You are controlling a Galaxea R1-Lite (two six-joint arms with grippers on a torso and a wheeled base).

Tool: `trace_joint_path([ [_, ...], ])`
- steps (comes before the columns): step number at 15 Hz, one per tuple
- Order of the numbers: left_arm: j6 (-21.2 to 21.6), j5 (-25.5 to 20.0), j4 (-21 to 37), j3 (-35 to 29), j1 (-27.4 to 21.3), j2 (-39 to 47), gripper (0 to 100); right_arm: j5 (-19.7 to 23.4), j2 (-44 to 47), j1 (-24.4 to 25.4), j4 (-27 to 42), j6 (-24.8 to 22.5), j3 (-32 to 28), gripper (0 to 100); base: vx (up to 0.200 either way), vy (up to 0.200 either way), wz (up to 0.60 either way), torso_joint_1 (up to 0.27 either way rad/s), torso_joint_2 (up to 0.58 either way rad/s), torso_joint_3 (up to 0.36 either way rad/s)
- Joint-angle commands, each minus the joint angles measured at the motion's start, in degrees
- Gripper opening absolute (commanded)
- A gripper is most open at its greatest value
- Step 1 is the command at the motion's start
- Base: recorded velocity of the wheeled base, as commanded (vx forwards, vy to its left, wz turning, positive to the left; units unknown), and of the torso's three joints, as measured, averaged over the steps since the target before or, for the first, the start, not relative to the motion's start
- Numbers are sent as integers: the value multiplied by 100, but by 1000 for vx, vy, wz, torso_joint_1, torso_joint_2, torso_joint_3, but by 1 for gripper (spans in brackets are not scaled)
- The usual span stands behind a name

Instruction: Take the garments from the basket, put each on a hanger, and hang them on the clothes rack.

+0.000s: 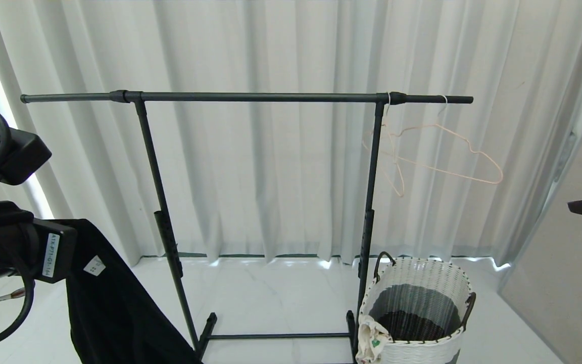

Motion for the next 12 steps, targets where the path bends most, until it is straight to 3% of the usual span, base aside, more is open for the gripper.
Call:
trace_joint_path([
  [1,0,4,-1,7,-19,-10,0,-1,76,1,-72,-8,4,100,0,0,0,217,-491,-281],
  [12,-9,-5,-1,60,-19,-54,0,8,138,9,-335,-34,180,100,0,0,0,237,-519,-284],
])
